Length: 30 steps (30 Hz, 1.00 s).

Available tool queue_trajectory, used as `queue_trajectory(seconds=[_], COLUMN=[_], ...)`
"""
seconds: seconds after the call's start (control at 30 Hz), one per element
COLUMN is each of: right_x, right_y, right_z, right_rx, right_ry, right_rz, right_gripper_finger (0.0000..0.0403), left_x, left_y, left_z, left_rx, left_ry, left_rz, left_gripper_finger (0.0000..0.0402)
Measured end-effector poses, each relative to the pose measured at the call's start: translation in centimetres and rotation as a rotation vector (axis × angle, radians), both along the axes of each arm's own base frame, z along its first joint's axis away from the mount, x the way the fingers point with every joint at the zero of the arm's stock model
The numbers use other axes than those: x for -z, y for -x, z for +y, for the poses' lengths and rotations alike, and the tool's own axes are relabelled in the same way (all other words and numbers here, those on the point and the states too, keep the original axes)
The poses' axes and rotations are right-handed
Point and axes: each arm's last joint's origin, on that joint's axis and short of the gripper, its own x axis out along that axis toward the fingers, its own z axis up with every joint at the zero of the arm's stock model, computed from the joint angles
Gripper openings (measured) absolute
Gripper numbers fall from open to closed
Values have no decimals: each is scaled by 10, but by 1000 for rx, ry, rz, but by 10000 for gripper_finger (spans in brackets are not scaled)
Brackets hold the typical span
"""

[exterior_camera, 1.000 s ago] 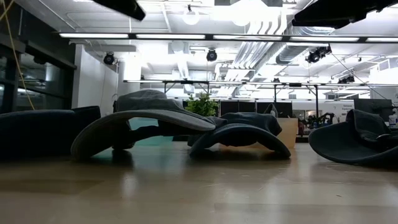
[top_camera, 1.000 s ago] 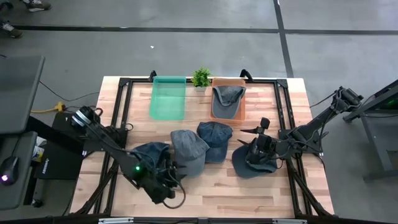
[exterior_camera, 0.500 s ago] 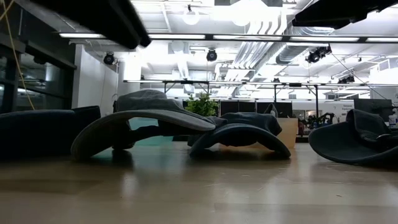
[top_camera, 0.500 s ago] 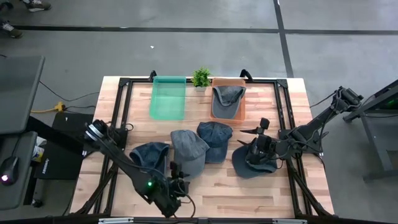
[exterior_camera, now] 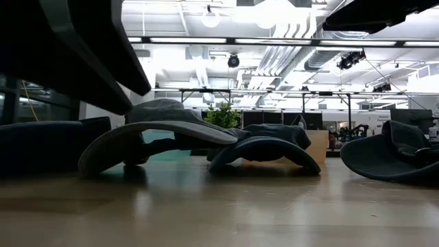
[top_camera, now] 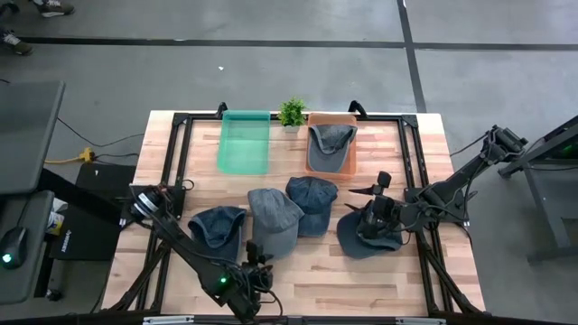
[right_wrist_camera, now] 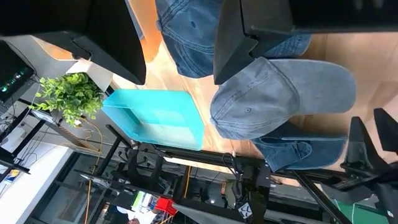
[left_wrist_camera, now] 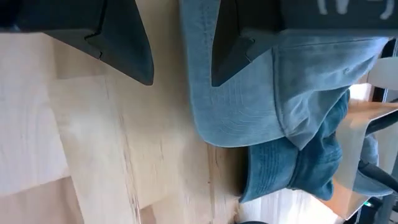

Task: Pick & Place hat
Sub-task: Put the light gray cap into the orange bin

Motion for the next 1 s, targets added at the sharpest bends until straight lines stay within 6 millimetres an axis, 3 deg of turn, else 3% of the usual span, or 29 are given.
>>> queue_trajectory(seconds=[0.23, 0.43, 0.8, 1.0], right_x=[1, 2, 2, 2], right_y=[0, 1, 1, 1], right_z=[0, 0, 0, 0], right_rx=[1, 3, 3, 2], right_ry=[3, 3, 3, 2], right_rz=[8, 15, 15, 15], right_gripper_finger=[185, 185, 185, 185], left_x=[15, 17, 17, 15], left_y=[0, 1, -4, -16], left_z=[1, 1, 7, 23], left_rx=[-2, 38, 7, -57], left_ry=[-52, -78, -88, -134], left_rz=[53, 102, 84, 47], left_gripper_finger=[159, 168, 314, 328])
